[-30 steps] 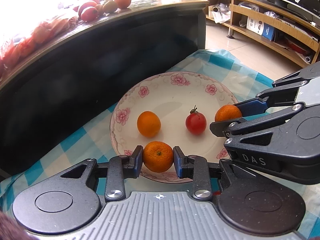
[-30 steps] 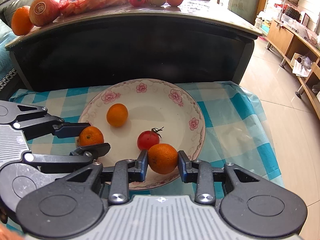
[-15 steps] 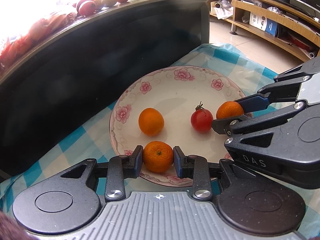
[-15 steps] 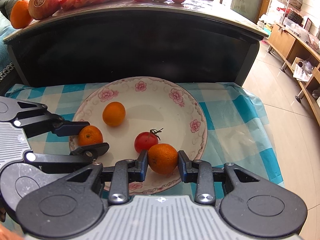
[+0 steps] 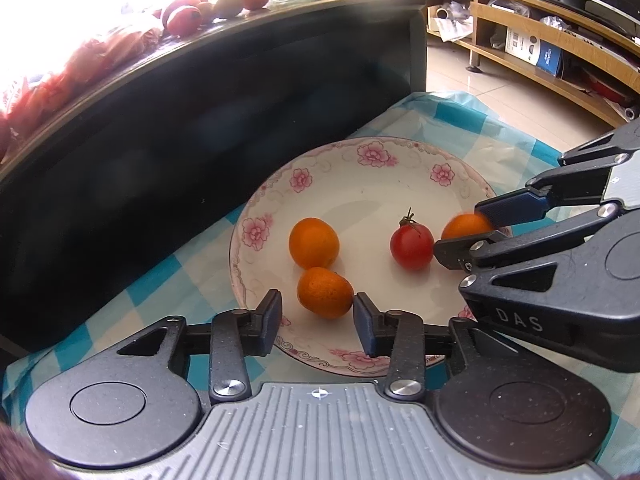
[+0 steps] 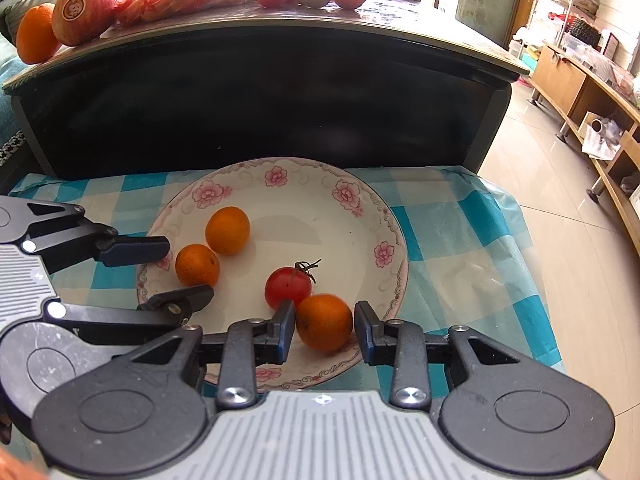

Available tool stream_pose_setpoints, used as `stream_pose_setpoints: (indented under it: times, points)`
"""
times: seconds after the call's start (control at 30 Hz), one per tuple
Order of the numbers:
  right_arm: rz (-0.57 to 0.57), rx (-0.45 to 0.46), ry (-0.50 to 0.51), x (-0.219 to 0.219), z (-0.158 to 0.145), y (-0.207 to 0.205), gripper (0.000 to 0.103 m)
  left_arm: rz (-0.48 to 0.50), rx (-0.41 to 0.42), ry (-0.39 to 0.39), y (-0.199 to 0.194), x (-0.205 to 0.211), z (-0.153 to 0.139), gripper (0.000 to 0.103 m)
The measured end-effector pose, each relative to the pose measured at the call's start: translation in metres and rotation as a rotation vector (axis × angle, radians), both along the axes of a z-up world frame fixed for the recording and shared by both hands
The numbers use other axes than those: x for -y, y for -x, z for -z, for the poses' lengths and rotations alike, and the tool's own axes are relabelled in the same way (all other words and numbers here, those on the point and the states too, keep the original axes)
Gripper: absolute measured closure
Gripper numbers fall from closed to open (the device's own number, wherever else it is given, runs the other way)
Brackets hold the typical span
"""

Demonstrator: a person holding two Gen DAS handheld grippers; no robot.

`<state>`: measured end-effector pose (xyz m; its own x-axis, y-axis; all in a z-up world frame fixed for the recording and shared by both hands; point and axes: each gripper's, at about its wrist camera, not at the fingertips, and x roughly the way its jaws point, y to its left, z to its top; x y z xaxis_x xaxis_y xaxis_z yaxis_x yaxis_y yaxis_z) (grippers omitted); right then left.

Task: Organize fruits
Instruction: 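Open the left gripper to drop its mandarin while the right gripper drops its mandarin, then move both open grippers back to the remaining fruit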

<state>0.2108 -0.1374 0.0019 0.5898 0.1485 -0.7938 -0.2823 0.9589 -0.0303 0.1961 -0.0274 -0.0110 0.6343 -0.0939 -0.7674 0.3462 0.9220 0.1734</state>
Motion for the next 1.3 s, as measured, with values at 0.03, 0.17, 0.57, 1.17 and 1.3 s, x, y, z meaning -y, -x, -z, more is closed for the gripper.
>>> stream_pose_setpoints:
  times: [0.03,0.17,0.57,1.17,1.3]
  points:
    - [0.002,-0.005,0.001,0.0,-0.001,0.0,0.066,-0.002,0.0,0.002,0.0,0.0,-0.001,0.051]
    - [0.015,-0.026,0.006,0.001,-0.006,-0.001,0.066,-0.008,0.006,0.007,0.001,-0.001,-0.005,0.045]
    - [0.054,-0.101,-0.053,0.011,-0.025,0.012,0.062,-0.003,0.029,0.032,0.014,-0.007,-0.021,0.038]
    - [0.075,-0.084,-0.061,0.014,-0.034,0.032,0.06,0.003,0.042,0.065,0.022,-0.01,-0.03,0.034]
    - [0.065,-0.084,-0.057,0.013,-0.033,0.036,0.06,-0.005,0.036,0.079,0.024,-0.016,-0.033,0.034]
